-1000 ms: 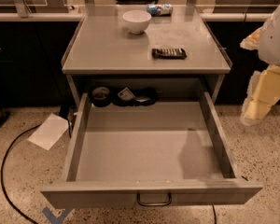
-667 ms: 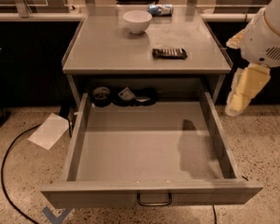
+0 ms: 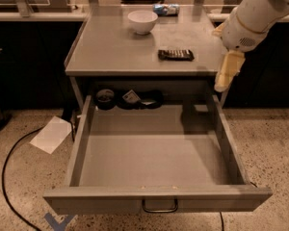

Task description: Place rxbar chocolate into top drawer

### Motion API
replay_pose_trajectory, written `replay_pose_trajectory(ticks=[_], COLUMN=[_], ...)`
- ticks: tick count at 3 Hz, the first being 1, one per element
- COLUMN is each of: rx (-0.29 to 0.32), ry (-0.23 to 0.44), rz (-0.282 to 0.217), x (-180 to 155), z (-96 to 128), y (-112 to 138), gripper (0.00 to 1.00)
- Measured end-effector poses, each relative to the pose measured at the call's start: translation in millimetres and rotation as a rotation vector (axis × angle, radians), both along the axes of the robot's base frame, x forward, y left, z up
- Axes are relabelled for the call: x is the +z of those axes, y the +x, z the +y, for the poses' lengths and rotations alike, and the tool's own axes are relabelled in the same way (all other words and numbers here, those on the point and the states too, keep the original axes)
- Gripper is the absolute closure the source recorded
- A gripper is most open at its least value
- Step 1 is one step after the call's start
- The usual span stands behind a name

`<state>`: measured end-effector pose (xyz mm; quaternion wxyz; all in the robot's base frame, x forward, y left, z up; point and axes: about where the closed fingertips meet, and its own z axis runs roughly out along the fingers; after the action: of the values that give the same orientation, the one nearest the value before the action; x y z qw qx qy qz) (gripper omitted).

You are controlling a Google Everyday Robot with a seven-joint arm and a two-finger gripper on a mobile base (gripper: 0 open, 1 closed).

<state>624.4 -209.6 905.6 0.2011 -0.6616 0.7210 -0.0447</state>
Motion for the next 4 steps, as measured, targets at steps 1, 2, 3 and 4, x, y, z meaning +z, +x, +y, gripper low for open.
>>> replay_pose_trajectory(ticks=[1, 2, 3, 4], rx=[0.065, 0.109, 0.098, 0.11], ry=[-0.033, -0.041, -0.034, -0.036], rz=[0.04, 0.117, 0.077, 0.069], x=[-33, -66, -60, -62], z=[3, 17, 13, 14], y=[58, 94, 111, 117], gripper=[0.0, 0.0, 0.0, 0.0])
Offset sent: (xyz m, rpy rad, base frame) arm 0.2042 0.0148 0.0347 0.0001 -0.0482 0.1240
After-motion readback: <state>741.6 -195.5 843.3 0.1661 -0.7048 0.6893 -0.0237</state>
